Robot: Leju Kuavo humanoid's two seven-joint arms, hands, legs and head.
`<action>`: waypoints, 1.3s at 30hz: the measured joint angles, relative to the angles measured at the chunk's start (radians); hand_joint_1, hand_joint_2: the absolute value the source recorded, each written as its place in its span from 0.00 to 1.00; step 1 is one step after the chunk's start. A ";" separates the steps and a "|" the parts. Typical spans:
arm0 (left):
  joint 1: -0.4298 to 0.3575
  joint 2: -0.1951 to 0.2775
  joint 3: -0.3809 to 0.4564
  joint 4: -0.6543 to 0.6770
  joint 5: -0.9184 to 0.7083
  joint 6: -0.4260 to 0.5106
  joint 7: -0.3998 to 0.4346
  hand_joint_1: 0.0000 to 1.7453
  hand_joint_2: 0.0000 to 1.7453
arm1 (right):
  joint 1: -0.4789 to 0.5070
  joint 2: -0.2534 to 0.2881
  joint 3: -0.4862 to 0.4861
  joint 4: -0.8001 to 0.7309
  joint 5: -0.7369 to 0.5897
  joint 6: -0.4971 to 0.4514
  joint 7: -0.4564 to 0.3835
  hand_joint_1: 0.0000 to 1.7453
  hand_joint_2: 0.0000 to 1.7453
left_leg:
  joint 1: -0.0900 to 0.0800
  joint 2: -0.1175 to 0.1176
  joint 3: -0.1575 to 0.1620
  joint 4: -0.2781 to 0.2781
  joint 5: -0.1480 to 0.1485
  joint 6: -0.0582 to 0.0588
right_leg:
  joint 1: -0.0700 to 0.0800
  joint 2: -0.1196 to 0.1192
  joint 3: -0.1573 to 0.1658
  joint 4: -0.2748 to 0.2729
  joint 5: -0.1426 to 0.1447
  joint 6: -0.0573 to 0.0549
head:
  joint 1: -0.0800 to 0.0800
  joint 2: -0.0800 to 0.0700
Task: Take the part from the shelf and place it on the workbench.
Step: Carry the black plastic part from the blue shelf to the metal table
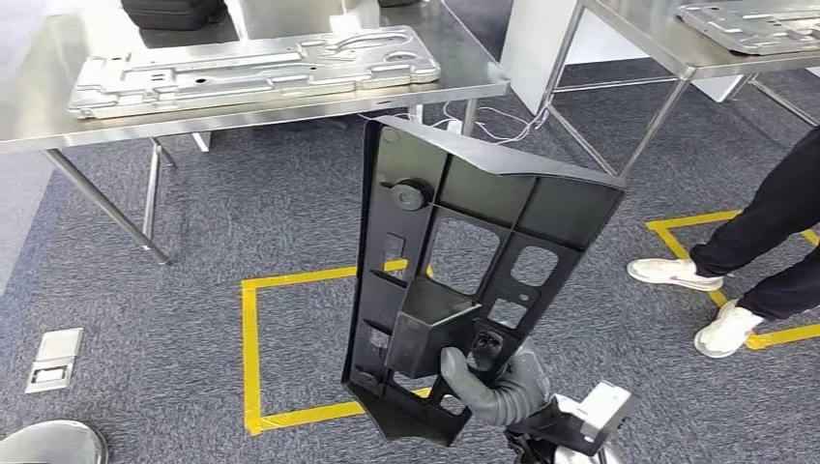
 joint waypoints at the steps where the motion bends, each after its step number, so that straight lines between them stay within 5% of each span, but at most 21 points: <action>1: 0.001 0.000 0.000 0.000 -0.001 0.000 0.000 0.00 1.00 | 0.000 0.001 -0.001 -0.001 -0.010 0.004 -0.001 1.00 1.00 | 0.001 -0.005 0.003 -0.003 0.000 0.002 | -0.001 0.007 0.006 -0.003 -0.001 -0.005 | 0.001 0.000; 4: 0.000 0.000 0.000 0.000 -0.002 0.000 0.000 0.00 1.00 | 0.002 0.002 -0.005 -0.004 -0.030 0.009 -0.002 1.00 1.00 | -0.001 -0.012 0.007 -0.004 -0.002 0.005 | -0.002 0.024 0.016 -0.014 -0.003 -0.022 | 0.002 0.000; 13: -0.001 0.000 0.000 0.000 -0.001 -0.001 0.010 0.00 1.00 | 0.016 0.003 -0.020 -0.009 -0.034 0.009 -0.002 1.00 1.00 | -0.003 -0.012 0.007 -0.003 -0.006 0.011 | -0.004 0.026 0.021 -0.025 0.001 0.004 | 0.002 0.000; 24: -0.001 0.000 0.000 0.000 0.001 -0.004 0.010 0.00 1.00 | 0.028 0.006 -0.029 -0.025 0.020 -0.014 -0.011 1.00 1.00 | -0.004 -0.012 0.012 -0.001 -0.008 0.014 | -0.005 0.026 0.025 -0.027 0.002 0.010 | 0.002 0.000; 29: 0.000 0.000 0.000 0.000 0.001 -0.004 0.011 0.00 1.00 | 0.027 0.011 -0.031 -0.028 0.023 -0.015 -0.012 1.00 1.00 | -0.008 -0.022 0.016 -0.012 -0.007 0.026 | -0.011 0.026 0.030 -0.026 -0.004 0.022 | 0.002 0.000; 31: -0.001 0.000 0.001 0.000 0.001 -0.004 0.012 0.00 1.00 | 0.026 0.014 -0.031 -0.030 0.024 -0.015 -0.013 1.00 1.00 | -0.001 -0.035 0.023 -0.024 -0.001 0.035 | -0.012 0.060 0.012 0.024 -0.040 0.022 | 0.003 0.000; 33: -0.004 0.000 0.000 0.000 0.001 -0.004 0.013 0.00 1.00 | 0.028 0.014 -0.031 -0.030 0.024 -0.015 -0.014 1.00 1.00 | 0.001 -0.053 0.026 -0.027 0.001 0.038 | -0.011 0.095 -0.051 0.151 -0.102 0.017 | 0.003 0.000; 35: -0.004 0.000 0.001 0.000 0.001 -0.005 0.013 0.00 1.00 | 0.031 0.013 -0.031 -0.029 0.023 -0.015 -0.013 1.00 1.00 | 0.001 -0.075 0.027 -0.026 0.000 0.038 | -0.010 0.103 -0.112 0.252 -0.124 0.016 | 0.004 0.000; 37: -0.002 0.000 0.001 0.000 0.001 -0.007 0.013 0.00 1.00 | 0.032 0.013 -0.031 -0.029 0.023 -0.015 -0.013 1.00 1.00 | 0.002 -0.102 0.033 -0.026 -0.002 0.035 | -0.010 0.109 -0.110 0.212 -0.064 0.014 | 0.004 0.000; 39: -0.003 0.000 0.001 0.000 0.001 -0.009 0.013 0.00 1.00 | 0.031 0.013 -0.032 -0.028 0.023 -0.015 -0.013 1.00 1.00 | 0.003 -0.129 0.038 -0.022 -0.006 0.026 | -0.013 0.151 -0.066 0.084 0.016 0.011 | 0.003 0.000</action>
